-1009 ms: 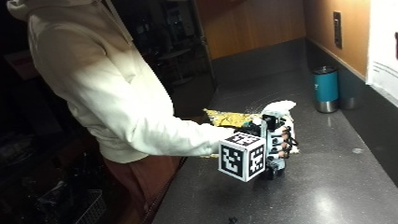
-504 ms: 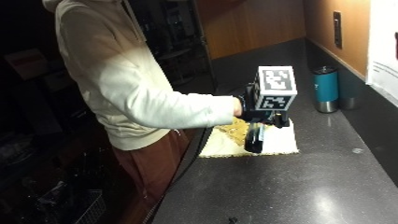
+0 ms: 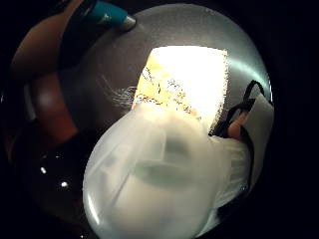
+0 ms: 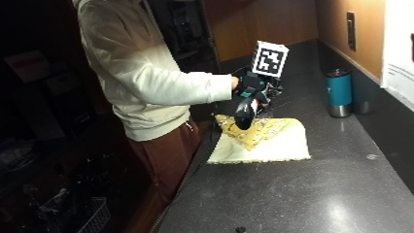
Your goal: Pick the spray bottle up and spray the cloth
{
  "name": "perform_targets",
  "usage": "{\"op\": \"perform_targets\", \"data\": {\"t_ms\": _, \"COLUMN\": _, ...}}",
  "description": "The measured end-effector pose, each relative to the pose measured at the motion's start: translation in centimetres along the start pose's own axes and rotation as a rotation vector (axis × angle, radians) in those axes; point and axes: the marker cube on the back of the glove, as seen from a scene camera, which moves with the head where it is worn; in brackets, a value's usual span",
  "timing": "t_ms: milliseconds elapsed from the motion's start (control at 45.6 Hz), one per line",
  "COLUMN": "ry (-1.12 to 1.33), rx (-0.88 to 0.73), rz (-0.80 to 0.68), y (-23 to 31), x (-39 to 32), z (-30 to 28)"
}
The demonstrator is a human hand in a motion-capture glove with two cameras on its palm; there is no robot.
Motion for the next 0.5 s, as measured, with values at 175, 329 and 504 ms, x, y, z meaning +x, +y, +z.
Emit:
{"op": "perform_targets", "data": {"t_ms": 175, "ry": 0.082, "rx": -0.044, "rz": -0.021, "y": 0.5, "x": -2.0, "z": 2.4}}
{"op": "perform_targets", "data": {"t_ms": 329, "ry": 0.079, "rx": -0.061, "rz": -0.028, "y": 0.4, "x": -3.4, "z": 3.8}}
{"op": "perform_targets", "data": {"t_ms": 504, "ry": 0.054, "rx": -0.037, "rz": -0.03, "y": 0.6, "x": -4.5, "z": 3.0}}
